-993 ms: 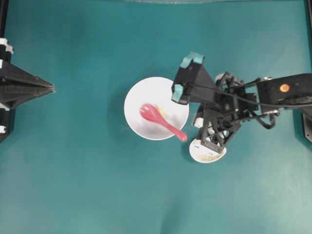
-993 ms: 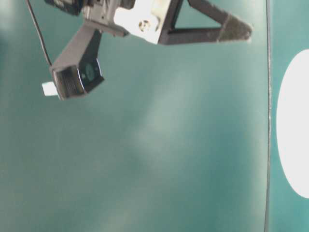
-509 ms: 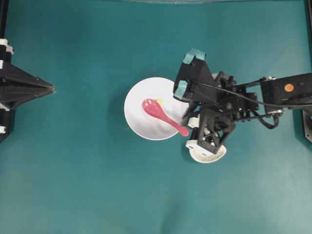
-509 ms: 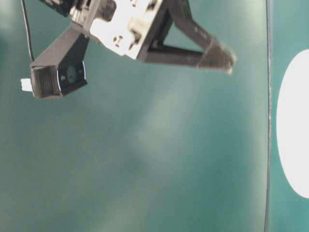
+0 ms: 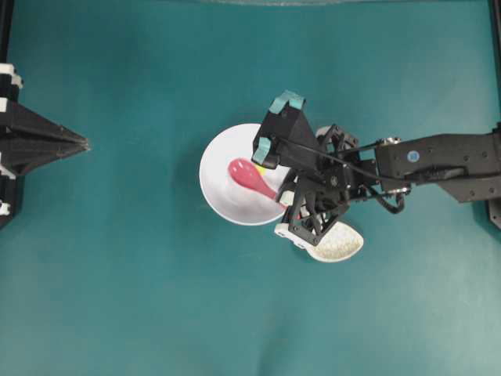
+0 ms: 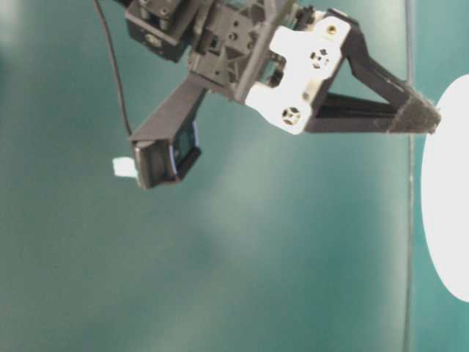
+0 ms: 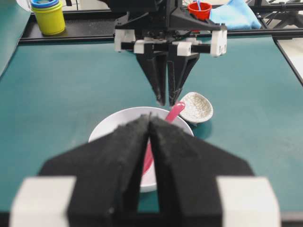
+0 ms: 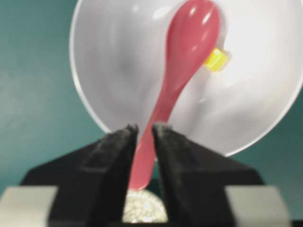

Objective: Scoop the yellow hexagonal prism block from the bowl with a spoon using the right arm.

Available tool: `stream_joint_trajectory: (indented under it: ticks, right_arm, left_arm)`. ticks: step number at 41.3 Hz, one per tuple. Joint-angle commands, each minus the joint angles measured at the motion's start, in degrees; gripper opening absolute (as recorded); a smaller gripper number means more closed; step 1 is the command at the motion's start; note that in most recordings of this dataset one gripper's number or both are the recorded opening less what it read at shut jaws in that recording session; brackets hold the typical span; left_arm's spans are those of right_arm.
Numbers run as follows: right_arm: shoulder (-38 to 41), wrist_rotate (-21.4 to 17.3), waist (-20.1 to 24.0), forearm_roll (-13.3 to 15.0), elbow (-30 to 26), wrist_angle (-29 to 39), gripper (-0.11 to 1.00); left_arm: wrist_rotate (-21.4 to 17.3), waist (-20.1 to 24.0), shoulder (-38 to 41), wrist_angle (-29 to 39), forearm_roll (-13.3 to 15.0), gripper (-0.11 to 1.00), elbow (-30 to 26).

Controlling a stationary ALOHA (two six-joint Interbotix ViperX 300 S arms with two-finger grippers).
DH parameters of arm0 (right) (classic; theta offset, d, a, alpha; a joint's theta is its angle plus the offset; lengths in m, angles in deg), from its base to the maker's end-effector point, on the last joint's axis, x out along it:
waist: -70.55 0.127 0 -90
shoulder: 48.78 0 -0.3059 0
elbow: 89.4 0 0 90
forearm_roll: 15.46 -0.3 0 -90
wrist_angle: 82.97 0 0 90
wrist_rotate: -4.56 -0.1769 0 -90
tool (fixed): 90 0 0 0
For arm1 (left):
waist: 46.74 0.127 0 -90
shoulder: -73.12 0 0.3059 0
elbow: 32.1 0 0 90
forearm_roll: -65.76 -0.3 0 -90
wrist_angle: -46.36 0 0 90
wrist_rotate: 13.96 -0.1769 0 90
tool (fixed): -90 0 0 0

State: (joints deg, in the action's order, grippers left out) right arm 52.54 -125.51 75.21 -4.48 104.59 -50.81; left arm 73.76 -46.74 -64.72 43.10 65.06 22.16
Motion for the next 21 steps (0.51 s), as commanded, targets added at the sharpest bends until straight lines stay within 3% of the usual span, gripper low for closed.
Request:
stream_joint_trajectory:
  ticks: [1,6,10,21]
  right_arm:
    - [-0.7,-1.4,0.1,2.4,-1.8,-0.3,0.36]
    - [0.3,-2.7,0.1,3.9,-2.4,-0.3,0.55]
    - [1.3,-3.2,0.1,3.8,-2.5,-0.2,0.63]
    - [3.4,-5.4,0.3,3.3,-2.5,-0.2,0.61]
  left_arm:
    - [-0.1,-0.2,0.2,-0.2,0.0,0.09,-1.8]
    - [-0.1,-0.2,0.3,-0.2,0.0,0.09,-1.8]
    - [-0.1,-0.2,0.3,-0.2,0.0,0.09,-1.8]
    - [-0.1,-0.2,0.3,0.3,0.0,0.09,-1.8]
